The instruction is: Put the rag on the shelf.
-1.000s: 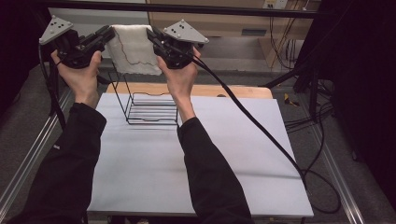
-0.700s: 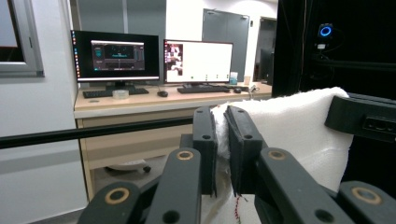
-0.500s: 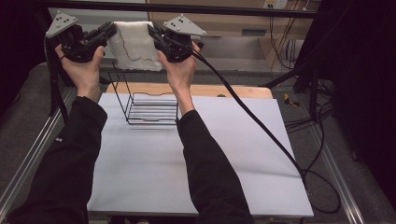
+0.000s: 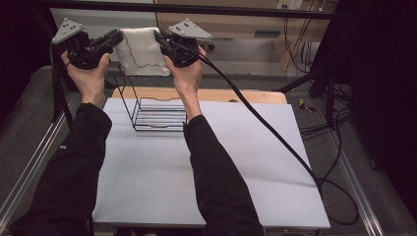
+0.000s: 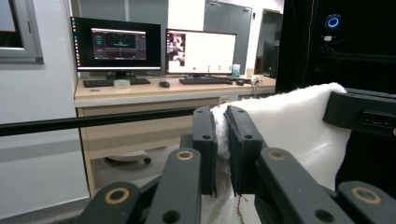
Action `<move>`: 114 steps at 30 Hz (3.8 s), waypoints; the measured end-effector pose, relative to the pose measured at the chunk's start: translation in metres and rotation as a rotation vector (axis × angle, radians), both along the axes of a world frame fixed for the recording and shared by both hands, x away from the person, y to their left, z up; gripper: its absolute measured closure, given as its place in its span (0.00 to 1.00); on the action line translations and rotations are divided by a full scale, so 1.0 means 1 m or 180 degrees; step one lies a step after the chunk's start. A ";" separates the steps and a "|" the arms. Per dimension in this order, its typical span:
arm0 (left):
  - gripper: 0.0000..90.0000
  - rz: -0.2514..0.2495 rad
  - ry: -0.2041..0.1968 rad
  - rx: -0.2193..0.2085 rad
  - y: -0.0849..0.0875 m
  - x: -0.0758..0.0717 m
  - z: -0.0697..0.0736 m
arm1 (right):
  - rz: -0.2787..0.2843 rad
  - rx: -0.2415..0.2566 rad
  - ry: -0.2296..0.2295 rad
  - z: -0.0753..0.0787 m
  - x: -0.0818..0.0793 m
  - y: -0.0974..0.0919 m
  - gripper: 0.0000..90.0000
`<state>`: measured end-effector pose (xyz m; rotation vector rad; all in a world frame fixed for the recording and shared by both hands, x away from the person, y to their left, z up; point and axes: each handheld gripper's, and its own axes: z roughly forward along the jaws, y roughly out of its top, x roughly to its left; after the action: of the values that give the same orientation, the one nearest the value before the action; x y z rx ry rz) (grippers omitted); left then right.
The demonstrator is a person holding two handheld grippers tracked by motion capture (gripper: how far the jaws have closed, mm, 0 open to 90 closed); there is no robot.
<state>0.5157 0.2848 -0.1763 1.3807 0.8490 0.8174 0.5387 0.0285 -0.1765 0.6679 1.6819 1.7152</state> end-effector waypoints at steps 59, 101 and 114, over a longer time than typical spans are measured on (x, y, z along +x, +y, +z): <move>0.92 -0.0211 0.0072 0.0330 0.000 -0.022 -0.042 | 0.0136 -0.0280 0.0121 -0.043 -0.021 -0.012 0.90; 1.00 -0.0318 0.0836 0.0420 -0.005 -0.037 -0.035 | 0.0331 -0.0650 0.0291 -0.072 -0.049 -0.016 0.89; 1.00 -0.0452 0.0973 0.0573 -0.013 -0.035 -0.069 | 0.0430 -0.0710 0.0388 -0.075 -0.052 -0.018 0.79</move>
<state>0.4811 0.2717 -0.2456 1.7346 0.9144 0.5920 0.4862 0.0102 -0.2517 0.5750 2.0085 1.5712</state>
